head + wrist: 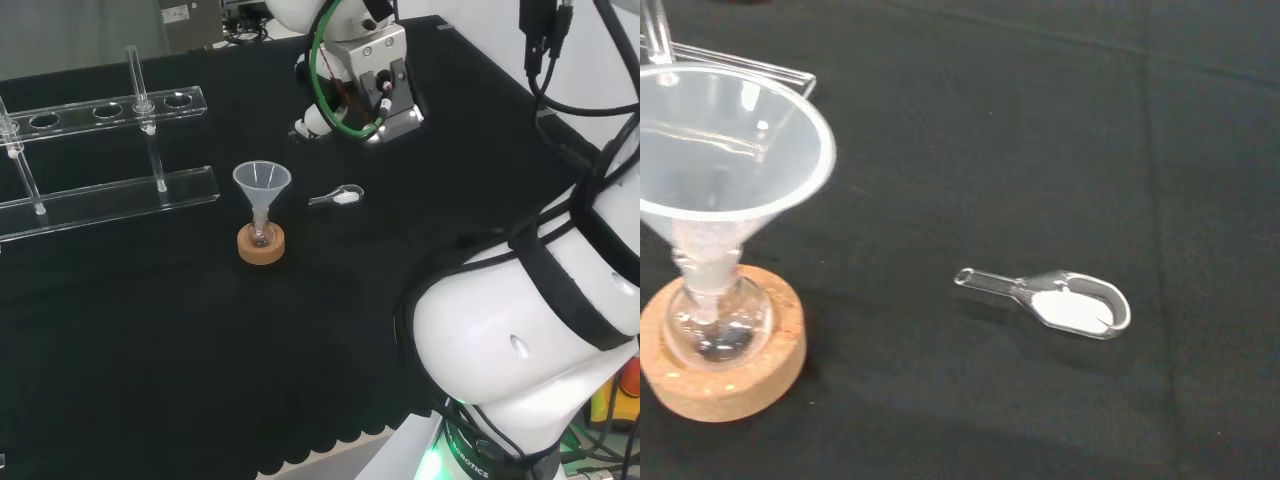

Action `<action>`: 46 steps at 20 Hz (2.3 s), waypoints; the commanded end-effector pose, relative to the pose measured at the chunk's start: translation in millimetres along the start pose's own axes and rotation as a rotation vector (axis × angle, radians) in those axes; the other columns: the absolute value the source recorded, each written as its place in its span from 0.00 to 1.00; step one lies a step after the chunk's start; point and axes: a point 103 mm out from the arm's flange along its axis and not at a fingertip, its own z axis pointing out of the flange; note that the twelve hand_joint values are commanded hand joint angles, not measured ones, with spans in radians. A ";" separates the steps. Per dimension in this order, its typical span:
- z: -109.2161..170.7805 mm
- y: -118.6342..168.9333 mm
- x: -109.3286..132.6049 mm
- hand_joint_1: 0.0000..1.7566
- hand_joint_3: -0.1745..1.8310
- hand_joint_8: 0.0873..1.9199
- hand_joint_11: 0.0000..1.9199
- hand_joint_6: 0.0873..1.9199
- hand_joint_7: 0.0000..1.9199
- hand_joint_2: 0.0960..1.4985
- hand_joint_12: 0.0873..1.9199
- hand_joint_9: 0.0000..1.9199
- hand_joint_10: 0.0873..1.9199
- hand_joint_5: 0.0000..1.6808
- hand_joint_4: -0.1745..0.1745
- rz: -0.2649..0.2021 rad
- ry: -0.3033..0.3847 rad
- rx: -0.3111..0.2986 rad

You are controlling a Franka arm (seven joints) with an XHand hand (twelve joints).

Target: Pick up the weighing funnel.

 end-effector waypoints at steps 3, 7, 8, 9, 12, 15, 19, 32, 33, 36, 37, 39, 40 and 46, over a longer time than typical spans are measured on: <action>21.1 13.4 -35.6 0.36 0.26 0.34 0.22 0.02 0.18 0.50 0.66 0.32 0.28 0.28 0.32 0.017 0.040 0.007; 39.9 22.0 -51.4 0.36 0.26 0.34 0.22 0.02 0.19 0.50 0.66 0.32 0.28 0.28 0.32 0.018 0.070 0.020; 44.2 24.2 -54.5 0.36 0.26 0.34 0.22 0.02 0.20 0.50 0.66 0.32 0.28 0.28 0.31 0.018 0.074 0.020; 48.7 26.4 -57.0 0.36 0.26 0.34 0.22 0.02 0.20 0.50 0.66 0.33 0.28 0.29 0.32 0.017 0.083 0.020; 62.4 33.9 -64.3 0.37 0.27 0.34 0.23 0.04 0.23 0.49 0.66 0.35 0.27 0.32 0.32 0.021 0.128 0.032; 75.2 43.1 -69.5 0.38 0.28 0.34 0.24 0.05 0.26 0.49 0.65 0.38 0.26 0.33 0.32 0.015 0.151 0.052; 90.9 55.5 -73.9 0.39 0.28 0.34 0.25 0.06 0.28 0.48 0.65 0.38 0.25 0.33 0.32 -0.006 0.165 0.062; 125.9 80.5 -72.9 0.48 0.30 0.34 0.27 0.10 0.28 0.45 0.63 0.40 0.24 0.31 0.31 -0.022 0.161 0.090; 128.4 82.0 -73.2 0.48 0.31 0.34 0.27 0.11 0.28 0.44 0.63 0.40 0.24 0.31 0.31 -0.023 0.163 0.088; 128.7 82.1 -68.0 0.48 0.33 0.34 0.28 0.13 0.27 0.43 0.63 0.40 0.23 0.30 0.31 -0.029 0.157 0.081; 129.4 82.4 -67.8 0.49 0.33 0.34 0.28 0.14 0.27 0.43 0.63 0.40 0.23 0.30 0.31 -0.035 0.162 0.083; 132.7 84.2 -69.5 0.49 0.33 0.34 0.28 0.14 0.27 0.42 0.63 0.40 0.23 0.29 0.31 -0.044 0.165 0.085; 135.6 85.6 -70.4 0.49 0.33 0.34 0.28 0.14 0.27 0.42 0.63 0.40 0.23 0.29 0.31 -0.047 0.162 0.087; 151.0 90.3 -71.2 0.52 0.37 0.35 0.29 0.19 0.28 0.38 0.62 0.41 0.23 0.28 0.31 -0.060 0.163 0.094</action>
